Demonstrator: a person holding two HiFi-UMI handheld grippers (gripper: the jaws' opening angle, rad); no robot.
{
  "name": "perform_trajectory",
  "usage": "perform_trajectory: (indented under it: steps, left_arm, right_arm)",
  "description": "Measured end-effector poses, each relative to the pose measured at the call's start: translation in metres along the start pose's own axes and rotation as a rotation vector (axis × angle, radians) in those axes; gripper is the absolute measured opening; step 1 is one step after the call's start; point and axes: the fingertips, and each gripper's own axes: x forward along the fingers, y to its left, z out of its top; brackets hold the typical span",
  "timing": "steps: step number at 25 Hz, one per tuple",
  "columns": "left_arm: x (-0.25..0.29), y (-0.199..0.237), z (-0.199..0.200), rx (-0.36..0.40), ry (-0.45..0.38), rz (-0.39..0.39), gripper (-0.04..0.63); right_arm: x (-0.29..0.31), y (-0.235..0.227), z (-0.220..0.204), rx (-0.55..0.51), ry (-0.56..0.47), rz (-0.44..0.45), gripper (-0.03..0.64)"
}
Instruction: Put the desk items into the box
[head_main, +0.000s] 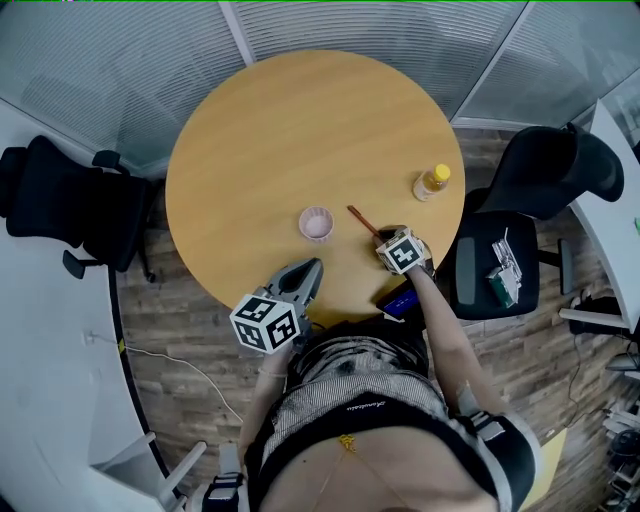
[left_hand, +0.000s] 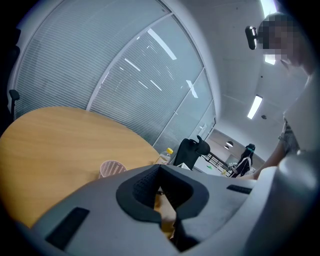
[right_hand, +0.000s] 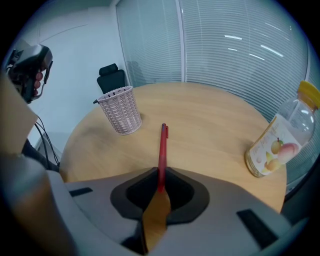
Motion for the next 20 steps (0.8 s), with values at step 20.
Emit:
perform_trajectory:
  steps: [20]
  left_arm:
    - [0.001, 0.0, -0.007, -0.022, 0.025, -0.02, 0.018]
  right_arm:
    - [-0.055, -0.025, 0.027, 0.035, -0.171, -0.077, 0.06]
